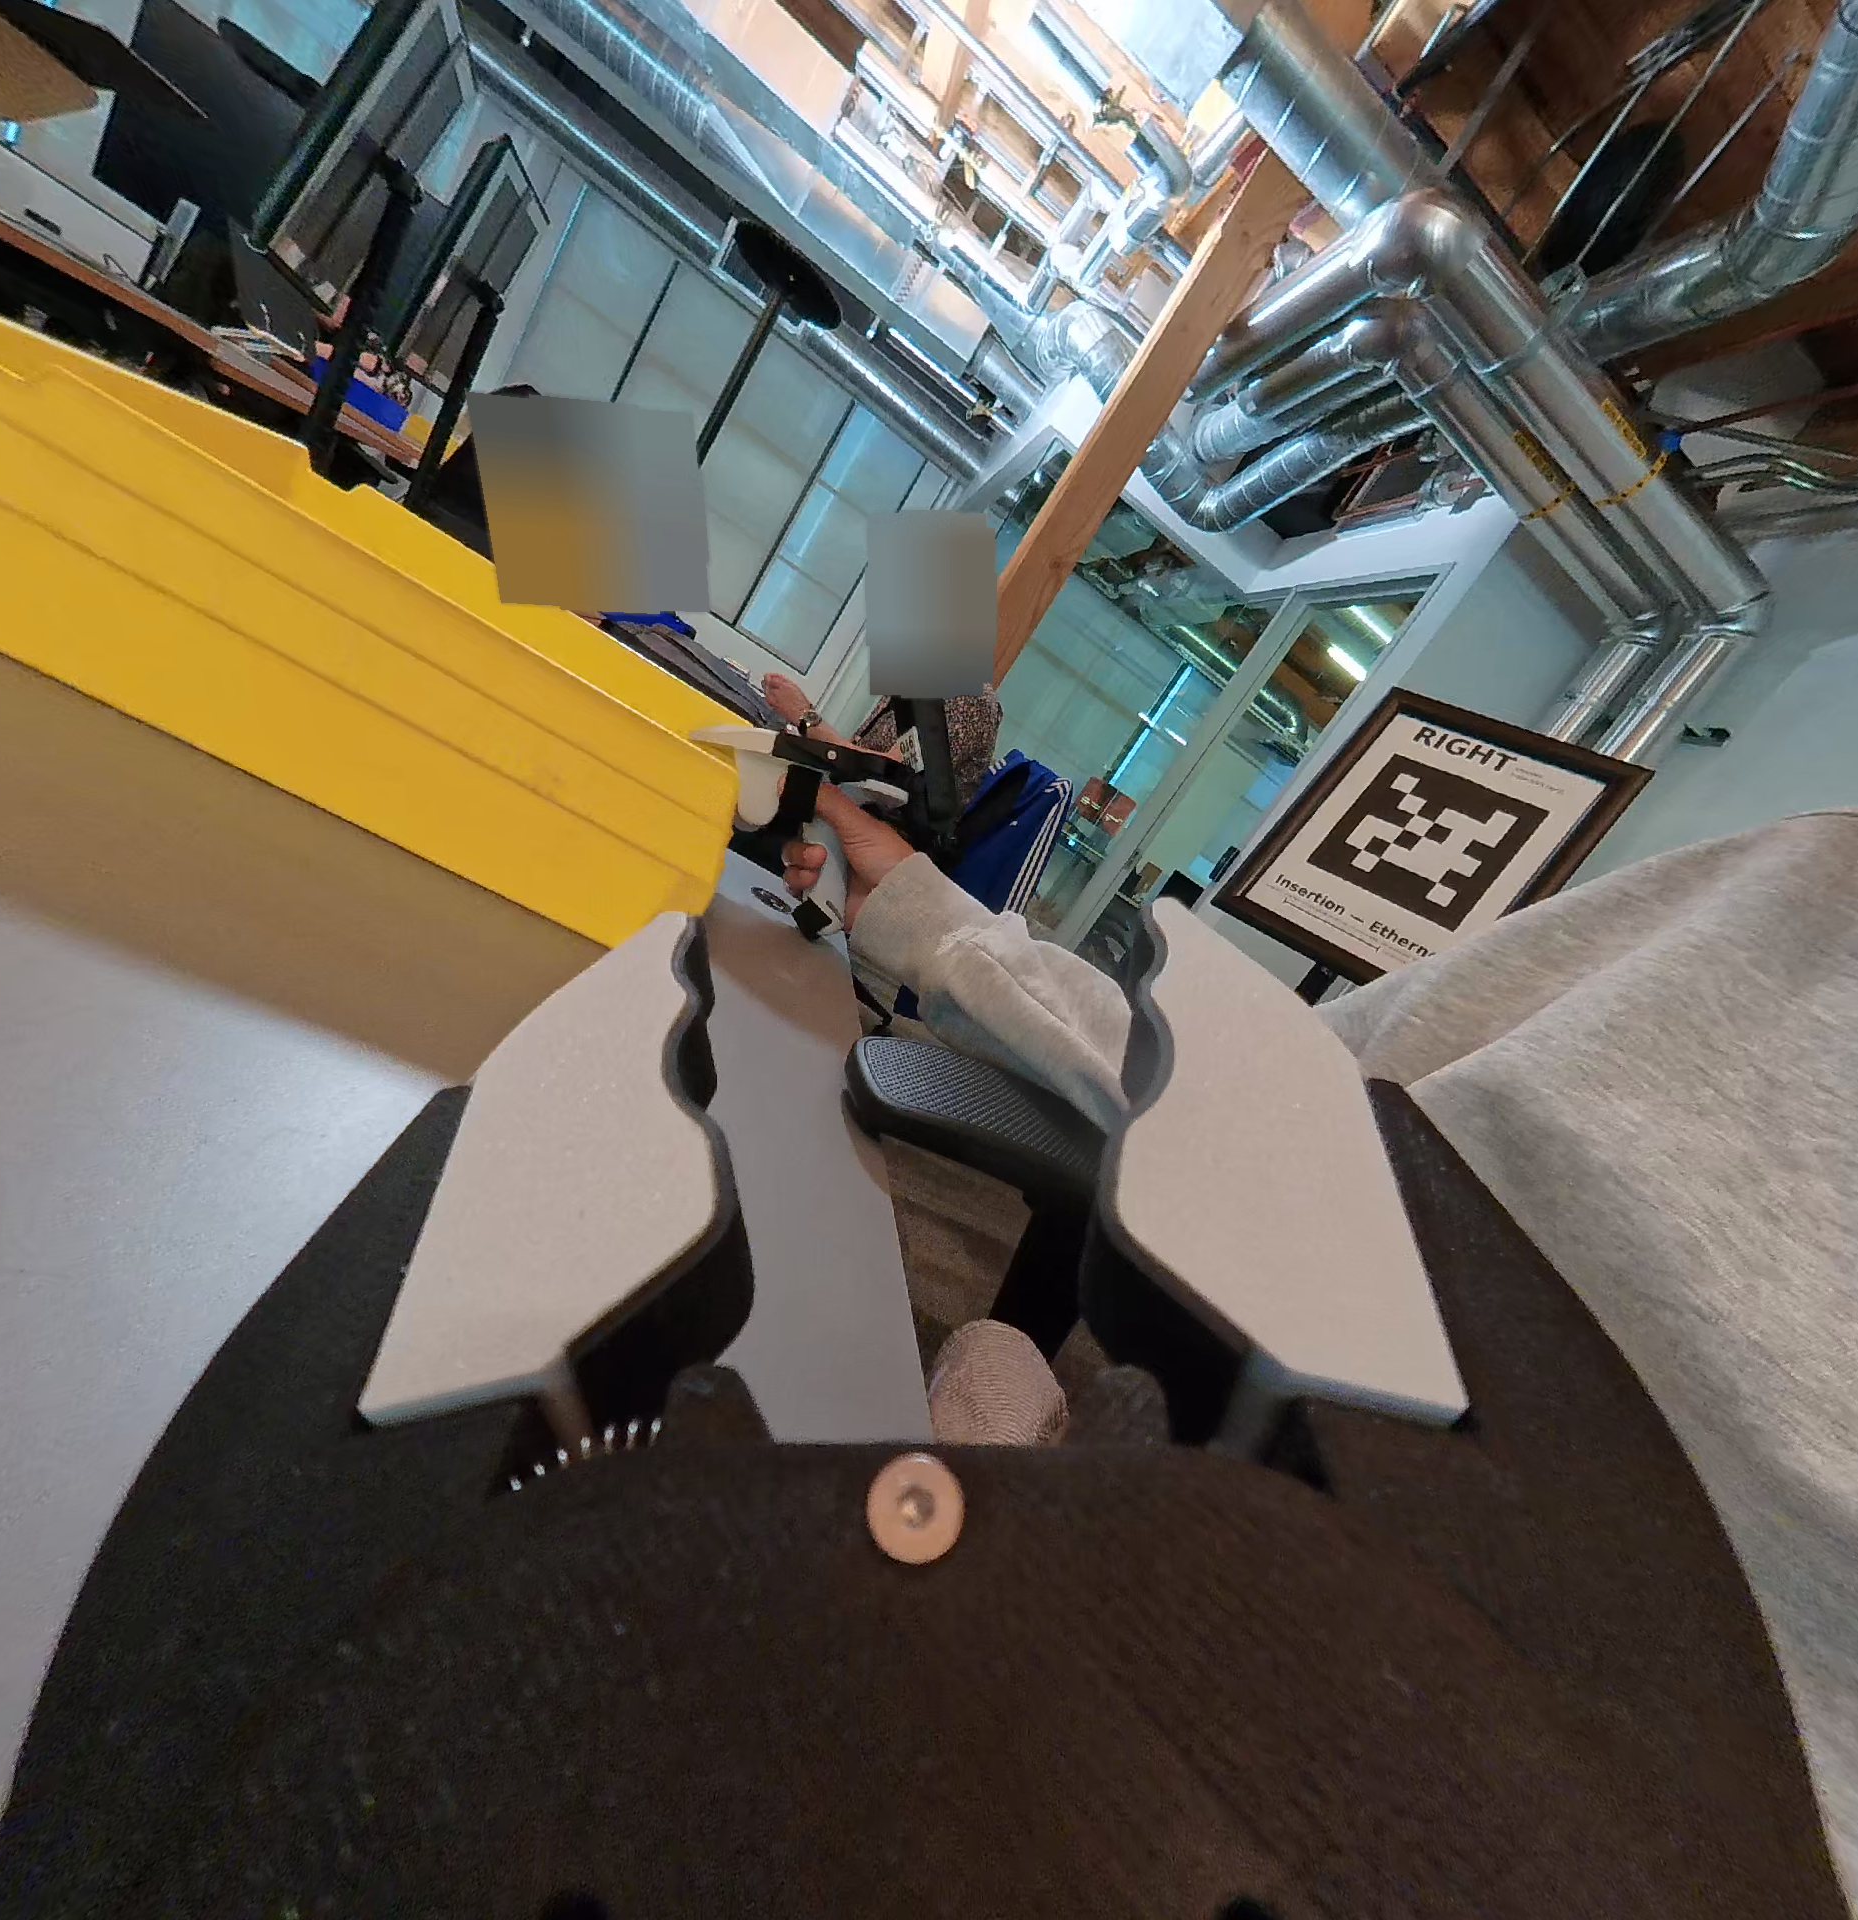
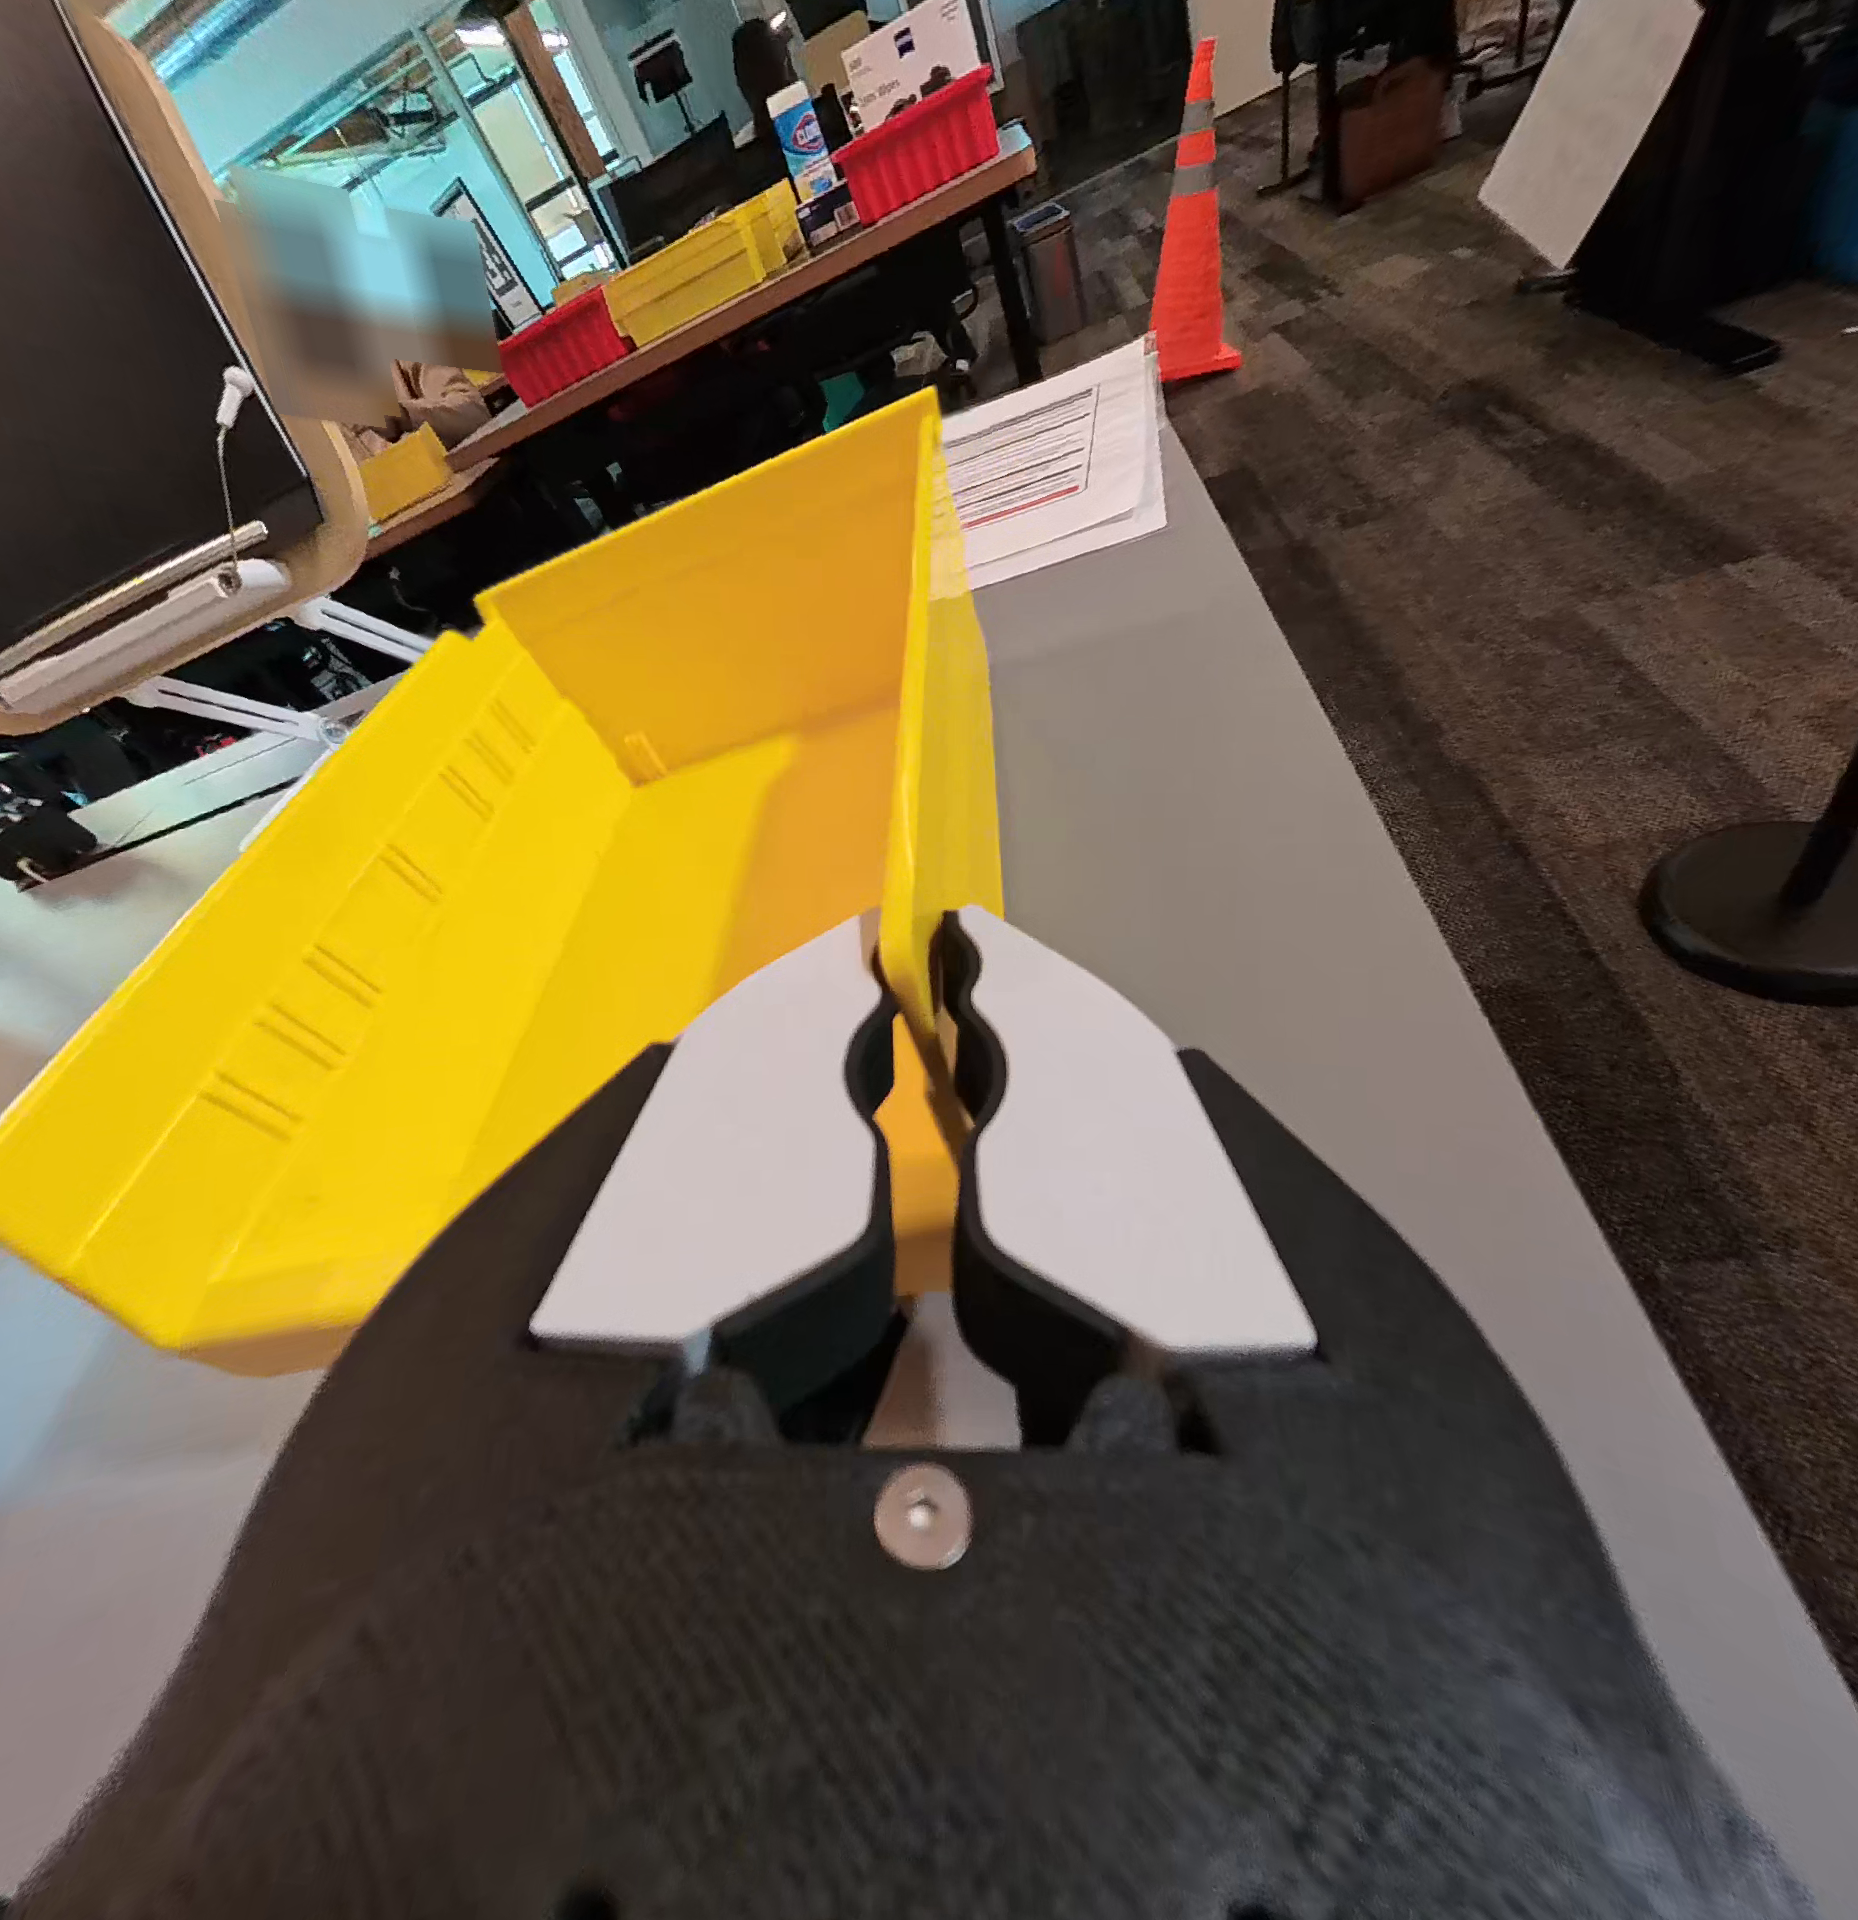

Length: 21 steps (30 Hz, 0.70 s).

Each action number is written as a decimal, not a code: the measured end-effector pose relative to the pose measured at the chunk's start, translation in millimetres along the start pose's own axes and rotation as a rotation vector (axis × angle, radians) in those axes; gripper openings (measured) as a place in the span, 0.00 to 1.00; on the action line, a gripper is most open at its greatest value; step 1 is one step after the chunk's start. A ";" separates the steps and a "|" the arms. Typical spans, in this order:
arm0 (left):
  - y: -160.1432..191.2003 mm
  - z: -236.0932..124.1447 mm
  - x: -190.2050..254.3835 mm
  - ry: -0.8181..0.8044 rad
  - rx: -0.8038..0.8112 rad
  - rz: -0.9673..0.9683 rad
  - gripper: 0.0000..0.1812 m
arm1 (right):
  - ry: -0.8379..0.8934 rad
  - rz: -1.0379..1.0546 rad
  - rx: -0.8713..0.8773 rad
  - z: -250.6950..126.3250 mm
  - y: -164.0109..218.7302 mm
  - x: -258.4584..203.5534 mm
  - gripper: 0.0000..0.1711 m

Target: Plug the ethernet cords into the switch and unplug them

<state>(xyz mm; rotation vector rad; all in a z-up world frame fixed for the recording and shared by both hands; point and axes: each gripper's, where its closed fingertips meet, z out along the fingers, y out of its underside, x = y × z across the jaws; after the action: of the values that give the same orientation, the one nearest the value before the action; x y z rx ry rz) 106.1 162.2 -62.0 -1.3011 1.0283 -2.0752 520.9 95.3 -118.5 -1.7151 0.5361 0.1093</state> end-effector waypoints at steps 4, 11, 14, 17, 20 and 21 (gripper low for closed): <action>-0.4 -0.5 -0.9 -0.003 0.000 -0.003 0.42 | 0.049 -0.030 0.023 -2.4 -4.0 0.1 0.04; 2.4 -3.3 -9.9 -0.060 -0.039 0.018 0.42 | -0.075 -0.267 0.323 -41.7 -82.2 -121.4 0.21; -1.5 -8.5 -20.0 -0.133 -0.039 0.079 0.43 | -0.377 -0.285 0.368 -45.7 -72.2 -231.2 0.21; -13.1 -18.9 -31.3 -0.235 -0.026 0.159 0.48 | -0.664 -0.237 0.293 -39.2 -23.6 -323.1 0.22; -32.6 -36.5 -40.4 -0.340 0.007 0.248 0.48 | -0.839 -0.227 0.098 -23.5 48.3 -379.0 0.24; -39.8 -43.7 -43.3 -0.375 0.017 0.277 0.47 | -0.863 -0.233 0.033 -17.9 70.6 -388.8 0.24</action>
<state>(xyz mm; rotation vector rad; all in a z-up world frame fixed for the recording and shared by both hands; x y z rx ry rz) 85.2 232.3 -65.3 -1.3838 0.9552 -1.5593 143.5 182.3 -38.2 -1.5061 -0.2982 0.6313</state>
